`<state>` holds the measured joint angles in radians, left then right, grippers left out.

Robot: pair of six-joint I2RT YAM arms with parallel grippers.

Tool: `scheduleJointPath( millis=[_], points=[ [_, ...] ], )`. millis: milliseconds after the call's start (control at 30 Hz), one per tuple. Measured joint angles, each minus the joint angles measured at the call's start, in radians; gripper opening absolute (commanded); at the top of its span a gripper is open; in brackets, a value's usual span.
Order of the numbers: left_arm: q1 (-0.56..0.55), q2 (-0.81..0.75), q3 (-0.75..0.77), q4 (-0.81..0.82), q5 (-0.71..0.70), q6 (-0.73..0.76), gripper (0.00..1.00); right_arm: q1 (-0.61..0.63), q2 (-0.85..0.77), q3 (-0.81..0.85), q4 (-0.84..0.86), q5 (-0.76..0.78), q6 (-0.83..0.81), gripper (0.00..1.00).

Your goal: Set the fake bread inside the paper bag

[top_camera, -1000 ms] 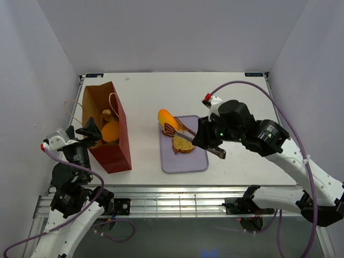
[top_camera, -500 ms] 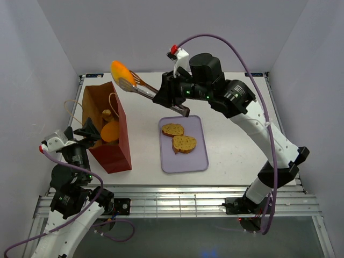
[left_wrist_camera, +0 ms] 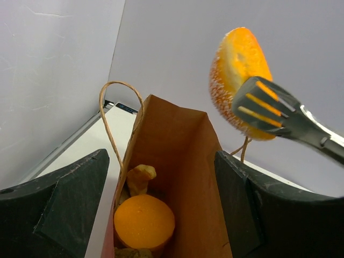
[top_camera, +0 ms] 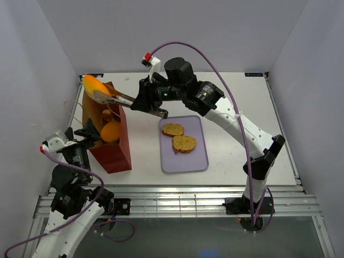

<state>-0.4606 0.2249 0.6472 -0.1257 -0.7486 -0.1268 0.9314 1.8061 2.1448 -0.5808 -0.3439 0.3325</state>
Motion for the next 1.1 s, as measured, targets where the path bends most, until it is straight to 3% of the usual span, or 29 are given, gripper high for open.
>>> scheduleJointPath(
  millis=[433, 1100],
  points=[
    [0.000, -0.003, 0.000, 0.000, 0.000, 0.004, 0.90, 0.024, 0.020, -0.036, 0.032, -0.019, 0.000, 0.48],
    [0.000, -0.007, 0.000, 0.000, 0.000, 0.006, 0.90, 0.024, 0.021, -0.023, 0.031, -0.024, 0.000, 0.55]
  ],
)
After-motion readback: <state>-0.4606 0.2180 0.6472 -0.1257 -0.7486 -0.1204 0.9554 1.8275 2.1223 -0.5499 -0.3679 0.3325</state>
